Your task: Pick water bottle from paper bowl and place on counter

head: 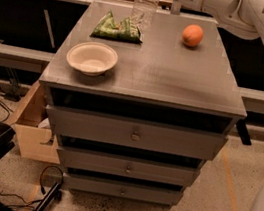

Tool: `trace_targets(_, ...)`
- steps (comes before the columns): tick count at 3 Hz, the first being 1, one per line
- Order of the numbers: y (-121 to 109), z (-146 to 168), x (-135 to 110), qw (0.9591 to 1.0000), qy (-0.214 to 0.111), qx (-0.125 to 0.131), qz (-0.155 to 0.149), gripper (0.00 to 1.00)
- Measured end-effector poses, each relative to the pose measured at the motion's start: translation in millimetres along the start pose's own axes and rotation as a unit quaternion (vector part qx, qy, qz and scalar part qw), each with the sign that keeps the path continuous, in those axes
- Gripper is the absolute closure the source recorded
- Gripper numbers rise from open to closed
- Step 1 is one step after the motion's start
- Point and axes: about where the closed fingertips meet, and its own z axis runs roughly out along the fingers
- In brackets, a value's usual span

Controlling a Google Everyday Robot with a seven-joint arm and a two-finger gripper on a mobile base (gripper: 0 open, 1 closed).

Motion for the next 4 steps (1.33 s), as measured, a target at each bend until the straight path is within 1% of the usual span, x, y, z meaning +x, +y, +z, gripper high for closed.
trace_targets(1, -23, -30, 11, 0.9987, 0.020, 0.046, -0.009, 1.00)
trace_targets(2, -33, -64, 43, 0.9967, 0.030, 0.074, -0.014, 1.00)
trace_targets(3, -35, -91, 79, 0.9954, 0.030, 0.089, -0.022, 1.00)
trace_targets(4, -35, -100, 105, 0.9950, 0.027, 0.091, -0.030, 1.00)
